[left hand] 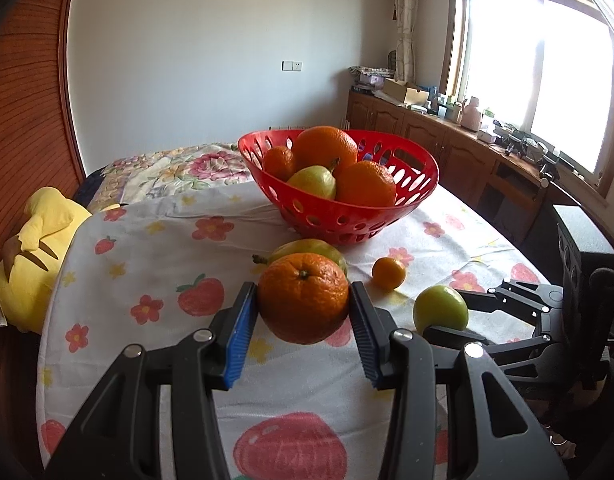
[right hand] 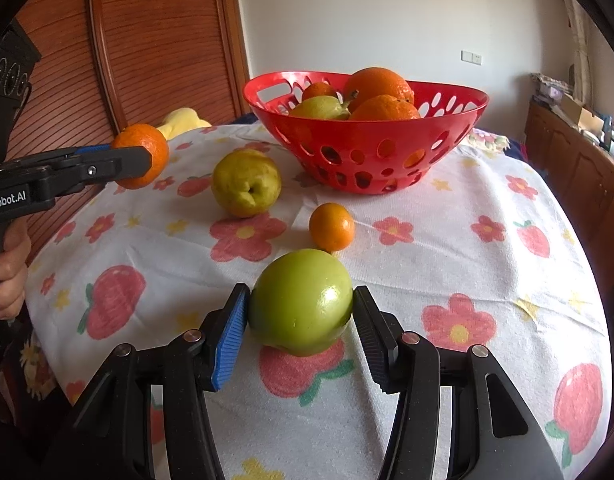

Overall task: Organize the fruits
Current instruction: 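Carry the green apple and mandarin over the red basket with both tools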

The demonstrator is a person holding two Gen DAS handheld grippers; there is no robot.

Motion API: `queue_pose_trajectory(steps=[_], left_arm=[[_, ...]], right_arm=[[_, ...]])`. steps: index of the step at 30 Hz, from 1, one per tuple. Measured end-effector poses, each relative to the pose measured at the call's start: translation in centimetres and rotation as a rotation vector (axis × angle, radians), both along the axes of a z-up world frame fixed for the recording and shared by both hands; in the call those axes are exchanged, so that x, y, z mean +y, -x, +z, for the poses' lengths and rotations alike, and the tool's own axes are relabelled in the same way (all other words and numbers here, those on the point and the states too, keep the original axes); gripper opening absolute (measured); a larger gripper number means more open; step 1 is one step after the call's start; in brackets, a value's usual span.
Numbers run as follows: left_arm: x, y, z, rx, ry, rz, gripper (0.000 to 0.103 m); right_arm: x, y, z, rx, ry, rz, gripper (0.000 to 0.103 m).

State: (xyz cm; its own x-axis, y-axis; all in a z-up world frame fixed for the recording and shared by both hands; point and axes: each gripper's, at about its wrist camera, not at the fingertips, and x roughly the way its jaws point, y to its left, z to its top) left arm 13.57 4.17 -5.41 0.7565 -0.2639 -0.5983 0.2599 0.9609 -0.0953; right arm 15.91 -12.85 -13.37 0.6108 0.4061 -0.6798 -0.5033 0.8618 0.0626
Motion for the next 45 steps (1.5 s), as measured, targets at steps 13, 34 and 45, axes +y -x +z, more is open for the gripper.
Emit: queue_pose_trajectory(steps=[13,34,45], left_arm=[[-0.4,0.2,1.3,-0.048,-0.001,0.004,0.044],[-2.6,-4.3,2.8,-0.080,0.010,-0.035,0.044],[-4.2,-8.8,2.4,-0.056,0.002,-0.043,0.044]], right_arm=[[-0.2,0.0,0.5,-0.006,0.003,-0.024,0.054],[-1.9,-4.5,9.4,-0.152,0.008,0.004,0.054],[-3.5,-9.8,9.7,-0.157,0.022,-0.013,0.054]])
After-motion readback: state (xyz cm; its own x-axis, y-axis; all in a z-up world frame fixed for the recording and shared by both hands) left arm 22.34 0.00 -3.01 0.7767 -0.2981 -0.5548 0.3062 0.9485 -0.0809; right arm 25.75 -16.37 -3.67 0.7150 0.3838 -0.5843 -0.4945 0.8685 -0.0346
